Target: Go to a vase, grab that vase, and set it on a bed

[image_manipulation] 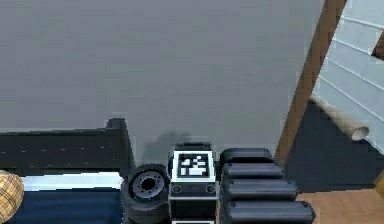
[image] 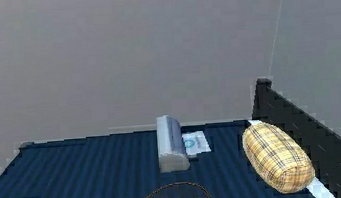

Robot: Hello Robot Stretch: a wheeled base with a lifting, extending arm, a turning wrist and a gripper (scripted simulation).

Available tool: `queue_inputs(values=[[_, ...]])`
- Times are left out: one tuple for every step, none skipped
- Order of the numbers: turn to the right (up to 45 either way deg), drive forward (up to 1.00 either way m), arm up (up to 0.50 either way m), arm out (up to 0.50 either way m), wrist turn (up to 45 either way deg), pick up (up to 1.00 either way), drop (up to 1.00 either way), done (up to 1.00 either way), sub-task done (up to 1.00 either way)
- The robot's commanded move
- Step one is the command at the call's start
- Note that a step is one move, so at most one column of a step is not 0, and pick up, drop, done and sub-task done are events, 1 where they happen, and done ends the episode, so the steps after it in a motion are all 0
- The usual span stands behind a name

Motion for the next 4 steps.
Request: queue_inputs(values=[[-6.0,0.0,0.0,0.0,0.0,0.0,0.0,0.0,0.0],[12.0,0.0,0.0,0.0,0.0,0.0,0.0,0.0,0.0],[-15.0,0.0,0.0,0.0,0.0,0.0,0.0,0.0,0.0],[-3.0,0.0,0.0,0.0,0.0,0.0,0.0,0.0,0.0]])
